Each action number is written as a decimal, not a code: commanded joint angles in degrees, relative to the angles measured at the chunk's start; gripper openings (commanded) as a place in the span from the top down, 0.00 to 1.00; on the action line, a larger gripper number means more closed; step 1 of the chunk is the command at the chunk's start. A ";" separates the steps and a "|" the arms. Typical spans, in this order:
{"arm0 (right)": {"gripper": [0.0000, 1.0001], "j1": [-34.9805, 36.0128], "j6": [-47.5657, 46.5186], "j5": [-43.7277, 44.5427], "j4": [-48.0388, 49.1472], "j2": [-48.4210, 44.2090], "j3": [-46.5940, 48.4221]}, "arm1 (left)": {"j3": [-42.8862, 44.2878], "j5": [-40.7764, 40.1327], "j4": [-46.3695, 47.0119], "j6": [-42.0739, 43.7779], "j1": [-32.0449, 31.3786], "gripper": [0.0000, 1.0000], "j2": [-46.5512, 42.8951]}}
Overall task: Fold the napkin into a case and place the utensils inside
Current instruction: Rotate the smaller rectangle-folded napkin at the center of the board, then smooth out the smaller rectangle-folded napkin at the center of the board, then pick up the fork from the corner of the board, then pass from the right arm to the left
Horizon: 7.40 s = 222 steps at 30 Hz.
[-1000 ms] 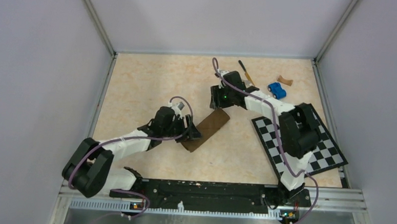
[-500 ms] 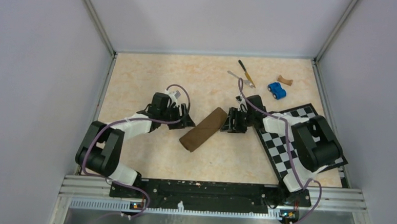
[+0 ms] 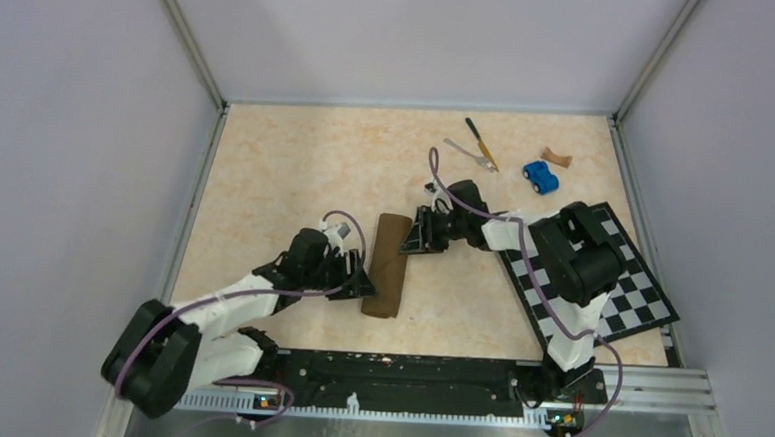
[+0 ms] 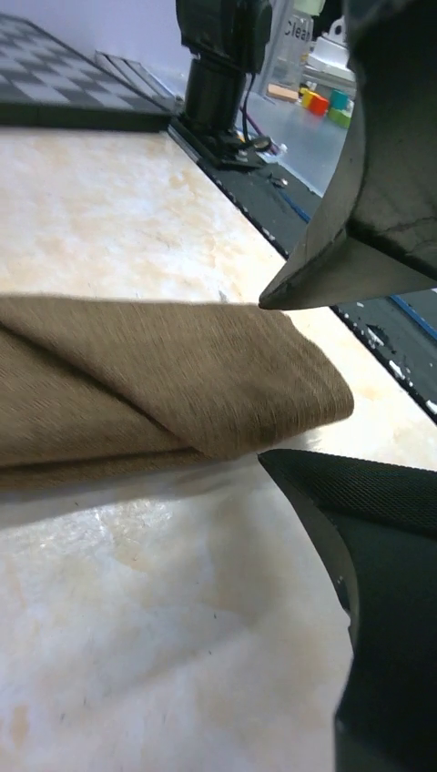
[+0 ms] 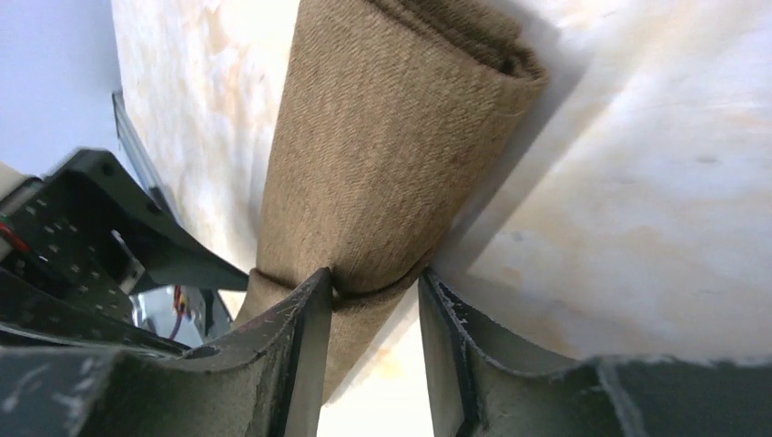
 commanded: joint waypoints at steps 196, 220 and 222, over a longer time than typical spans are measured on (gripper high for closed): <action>1.00 -5.98 -7.10 -24.75 -16.16 -7.26 8.09 | 20.94 8.18 -7.97 23.96 0.37 0.20 -12.66; 1.00 11.00 -23.00 -29.62 -31.77 -19.30 4.33 | 30.03 15.18 -37.06 71.12 -14.82 0.30 -7.07; 1.00 11.31 -23.05 -29.74 -31.83 -19.50 4.53 | 29.56 15.30 -36.54 70.44 -15.05 0.36 -7.01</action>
